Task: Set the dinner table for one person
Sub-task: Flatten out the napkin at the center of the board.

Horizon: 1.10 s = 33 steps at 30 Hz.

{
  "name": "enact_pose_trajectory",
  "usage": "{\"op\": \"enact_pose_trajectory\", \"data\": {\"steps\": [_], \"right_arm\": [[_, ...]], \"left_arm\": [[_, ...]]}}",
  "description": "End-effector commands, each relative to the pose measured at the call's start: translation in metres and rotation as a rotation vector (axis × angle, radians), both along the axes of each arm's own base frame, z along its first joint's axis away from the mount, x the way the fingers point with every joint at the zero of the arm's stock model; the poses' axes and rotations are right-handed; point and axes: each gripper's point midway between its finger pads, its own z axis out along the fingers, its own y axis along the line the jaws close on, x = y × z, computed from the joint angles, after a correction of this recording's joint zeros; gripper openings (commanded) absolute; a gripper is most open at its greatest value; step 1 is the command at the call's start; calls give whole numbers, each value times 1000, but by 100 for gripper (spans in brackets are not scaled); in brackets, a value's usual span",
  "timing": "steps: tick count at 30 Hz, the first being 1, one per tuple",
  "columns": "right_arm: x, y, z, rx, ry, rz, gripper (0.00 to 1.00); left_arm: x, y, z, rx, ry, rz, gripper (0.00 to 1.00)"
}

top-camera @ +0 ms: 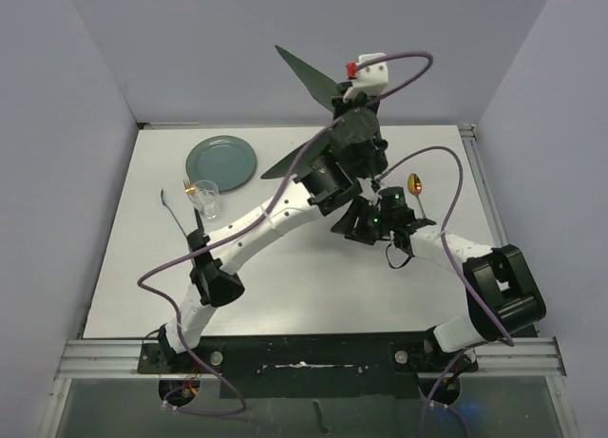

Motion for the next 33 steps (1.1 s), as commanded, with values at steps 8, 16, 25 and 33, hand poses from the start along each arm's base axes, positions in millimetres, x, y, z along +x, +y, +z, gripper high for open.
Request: {"op": "enact_pose_trajectory", "data": {"steps": [8,16,25,33], "right_arm": [[22,38,40,110,-121,55,68],[18,26,28,63,-102,11,69],[24,-38,68,-195,-210,-166,69],[18,-87,123,-328,-322,-329,69]], "left_arm": [[-42,21,7,100,7,239,0],[-43,15,2,58,12,95,0],[-43,23,-54,54,136,-56,0],[-61,12,-86,-229,220,-571,0]]}}
